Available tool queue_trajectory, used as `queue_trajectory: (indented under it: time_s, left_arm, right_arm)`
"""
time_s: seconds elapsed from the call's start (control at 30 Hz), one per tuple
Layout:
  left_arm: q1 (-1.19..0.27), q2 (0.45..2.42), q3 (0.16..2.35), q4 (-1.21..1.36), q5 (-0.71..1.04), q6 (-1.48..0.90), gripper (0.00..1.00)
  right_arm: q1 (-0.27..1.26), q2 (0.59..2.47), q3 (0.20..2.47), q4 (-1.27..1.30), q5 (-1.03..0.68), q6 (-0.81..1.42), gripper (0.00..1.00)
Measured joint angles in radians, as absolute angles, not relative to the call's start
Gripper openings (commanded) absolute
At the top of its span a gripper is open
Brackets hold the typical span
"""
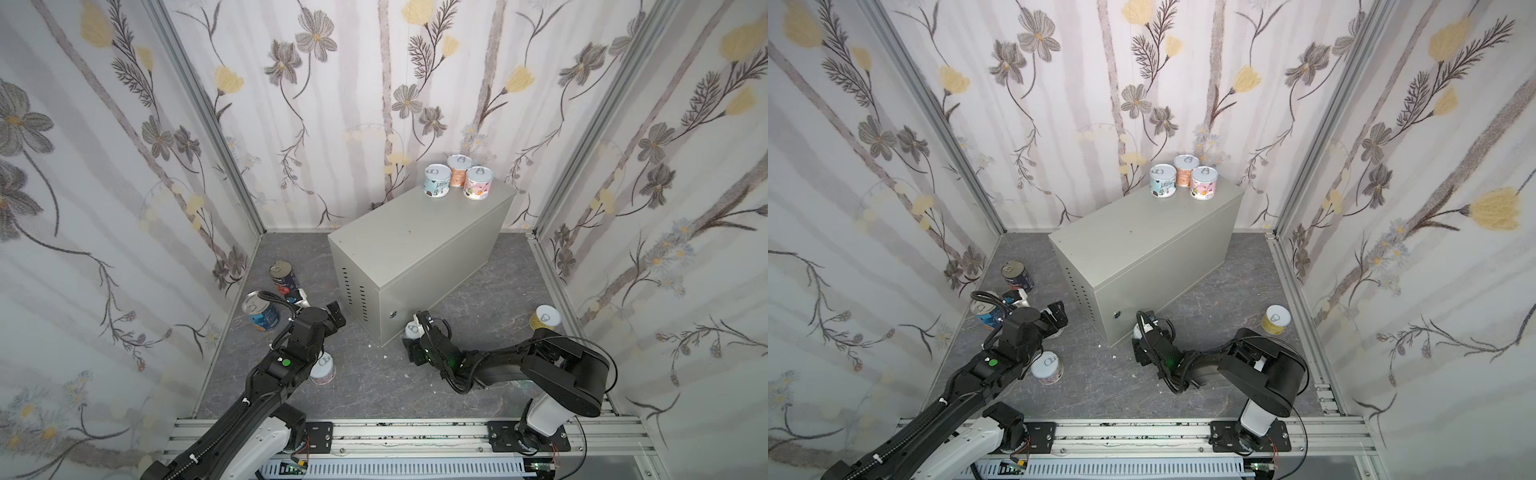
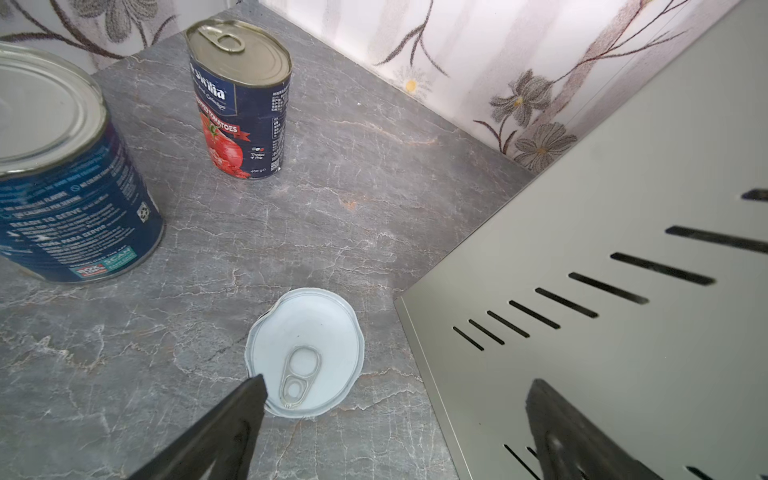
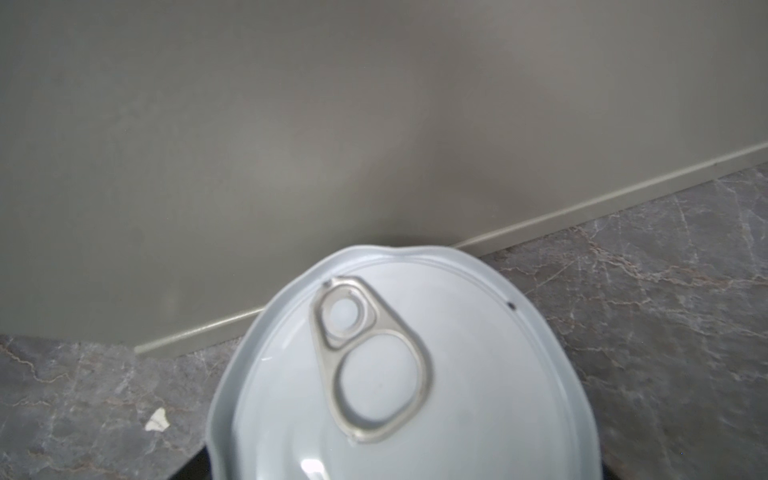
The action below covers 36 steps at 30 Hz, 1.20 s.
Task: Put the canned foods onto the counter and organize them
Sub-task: 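Lower the right gripper onto the white-lidded can beside the cabinet and close it, then lift the white-lidded can up over the cabinet top with the right gripper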
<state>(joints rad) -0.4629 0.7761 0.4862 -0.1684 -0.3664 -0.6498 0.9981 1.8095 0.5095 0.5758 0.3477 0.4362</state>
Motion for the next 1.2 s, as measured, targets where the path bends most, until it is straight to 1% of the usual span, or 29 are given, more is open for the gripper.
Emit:
queue_trajectory:
  time_s: [0.2,0.4,0.6,0.83,0.93,1.2]
  left_arm:
    - [-0.463,0.729,0.494,-0.175,-0.346,-0.630,1.00]
    - [-0.463,0.678,0.524,-0.210,-0.321,-0.611,1.00]
    - [-0.463,0.648,0.590,-0.266,-0.317,-0.577,1.00]
    - [-0.463,0.638,0.712,-0.342,-0.317,-0.545,1.00]
    - [-0.463,0.637,0.765,-0.373,-0.317,-0.525,1.00]
    - [-0.463,0.693,0.933,-0.443,-0.310,-0.467,1.00]
  right_arm:
    - [0.999,1.766,0.501,0.538,0.347,0.437,0.64]
    - [1.002,1.654,0.480,0.484,0.348,0.450,0.62]
    - [1.014,1.474,0.462,0.394,0.360,0.468,0.62]
    - [1.019,1.236,0.459,0.223,0.382,0.482,0.60]
    - [1.019,1.130,0.463,0.133,0.392,0.488,0.61]
    - [0.973,0.914,0.587,-0.141,0.382,0.460,0.61]
